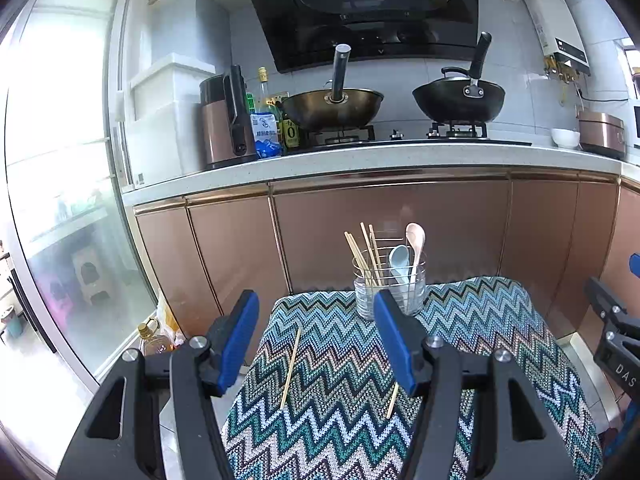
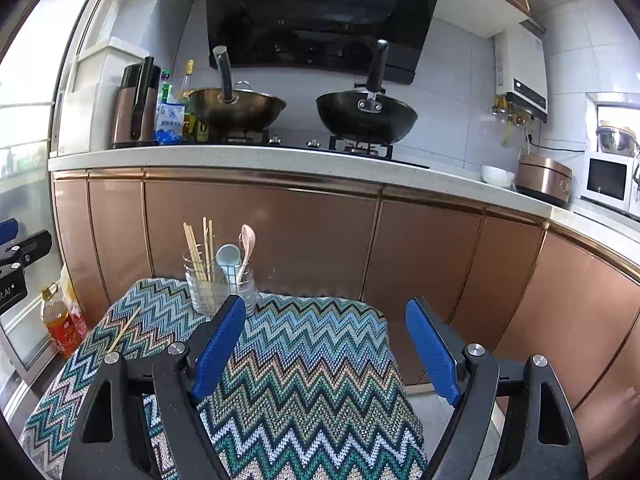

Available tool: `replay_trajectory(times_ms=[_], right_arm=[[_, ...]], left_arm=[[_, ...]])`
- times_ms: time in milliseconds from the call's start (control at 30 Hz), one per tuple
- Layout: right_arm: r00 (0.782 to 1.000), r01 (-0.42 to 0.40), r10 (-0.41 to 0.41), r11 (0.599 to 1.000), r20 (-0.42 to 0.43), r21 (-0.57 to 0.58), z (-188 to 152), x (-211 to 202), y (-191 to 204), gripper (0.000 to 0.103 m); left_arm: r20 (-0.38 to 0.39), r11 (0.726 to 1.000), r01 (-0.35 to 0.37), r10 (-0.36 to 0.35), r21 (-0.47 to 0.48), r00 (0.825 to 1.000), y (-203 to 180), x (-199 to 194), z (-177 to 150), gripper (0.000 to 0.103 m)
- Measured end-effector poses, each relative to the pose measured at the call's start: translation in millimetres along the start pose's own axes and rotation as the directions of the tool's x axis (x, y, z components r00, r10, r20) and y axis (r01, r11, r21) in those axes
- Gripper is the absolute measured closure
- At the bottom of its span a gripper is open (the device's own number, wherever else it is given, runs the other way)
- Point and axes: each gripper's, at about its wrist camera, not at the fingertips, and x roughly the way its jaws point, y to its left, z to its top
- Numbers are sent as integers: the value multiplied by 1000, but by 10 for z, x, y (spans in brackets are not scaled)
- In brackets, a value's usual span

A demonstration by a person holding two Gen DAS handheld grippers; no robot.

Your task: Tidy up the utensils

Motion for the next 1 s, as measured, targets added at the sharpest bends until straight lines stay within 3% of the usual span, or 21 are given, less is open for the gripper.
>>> replay_trajectory(times_ms=[1000], right_arm=[[999, -10, 9, 999, -31, -34, -60, 52, 129, 21]], left_arm=[[-21, 999, 13, -12, 41, 1000, -125, 64, -49, 45]])
